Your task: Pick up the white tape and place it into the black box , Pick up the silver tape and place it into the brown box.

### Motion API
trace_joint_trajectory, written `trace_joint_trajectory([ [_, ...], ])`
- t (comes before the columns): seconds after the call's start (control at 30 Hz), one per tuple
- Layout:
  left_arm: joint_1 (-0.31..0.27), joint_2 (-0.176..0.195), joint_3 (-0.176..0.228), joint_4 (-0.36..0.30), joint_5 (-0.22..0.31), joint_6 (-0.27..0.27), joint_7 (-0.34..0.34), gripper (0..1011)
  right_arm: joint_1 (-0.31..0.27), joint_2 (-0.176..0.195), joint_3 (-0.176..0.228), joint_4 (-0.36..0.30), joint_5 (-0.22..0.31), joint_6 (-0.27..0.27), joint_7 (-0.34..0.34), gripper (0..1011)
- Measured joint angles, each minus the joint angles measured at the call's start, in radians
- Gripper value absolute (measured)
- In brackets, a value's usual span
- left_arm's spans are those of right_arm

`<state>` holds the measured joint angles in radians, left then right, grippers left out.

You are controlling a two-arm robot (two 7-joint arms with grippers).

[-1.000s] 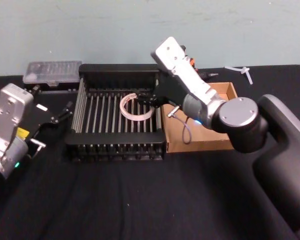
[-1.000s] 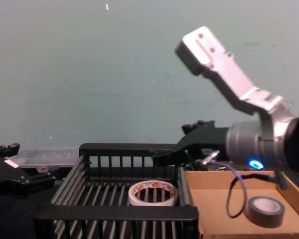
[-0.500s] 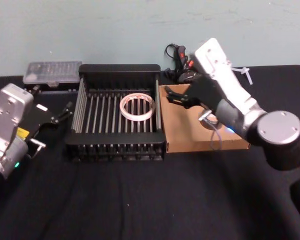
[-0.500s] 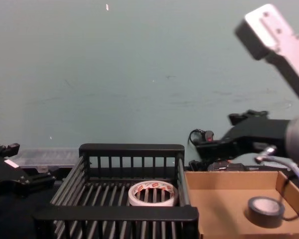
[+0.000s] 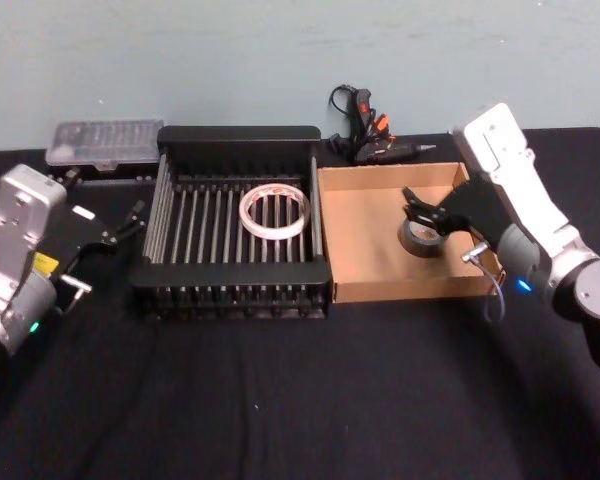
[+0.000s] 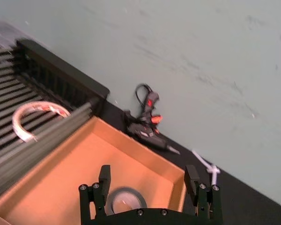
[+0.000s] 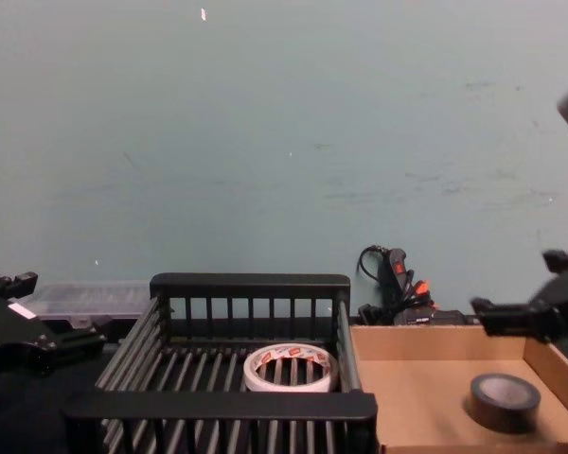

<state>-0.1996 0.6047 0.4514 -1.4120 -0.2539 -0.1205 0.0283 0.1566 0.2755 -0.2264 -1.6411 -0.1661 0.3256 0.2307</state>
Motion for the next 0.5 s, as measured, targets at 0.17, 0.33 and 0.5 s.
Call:
trace_joint_trajectory([
  [0.17,0.000,0.000,0.000,0.000,0.000,0.000,0.000,1001,-0.012,-0.002,0.027,0.027,-0.015,0.003,-0.012,1002],
  [0.33,0.000,0.000,0.000,0.000,0.000,0.000,0.000,1001,-0.013,-0.010,0.040,0.055,-0.028,0.006,-0.017,1003],
  [0.5,0.000,0.000,0.000,0.000,0.000,0.000,0.000,1002,-0.011,-0.019,0.046,0.078,-0.041,0.006,-0.018,1002],
])
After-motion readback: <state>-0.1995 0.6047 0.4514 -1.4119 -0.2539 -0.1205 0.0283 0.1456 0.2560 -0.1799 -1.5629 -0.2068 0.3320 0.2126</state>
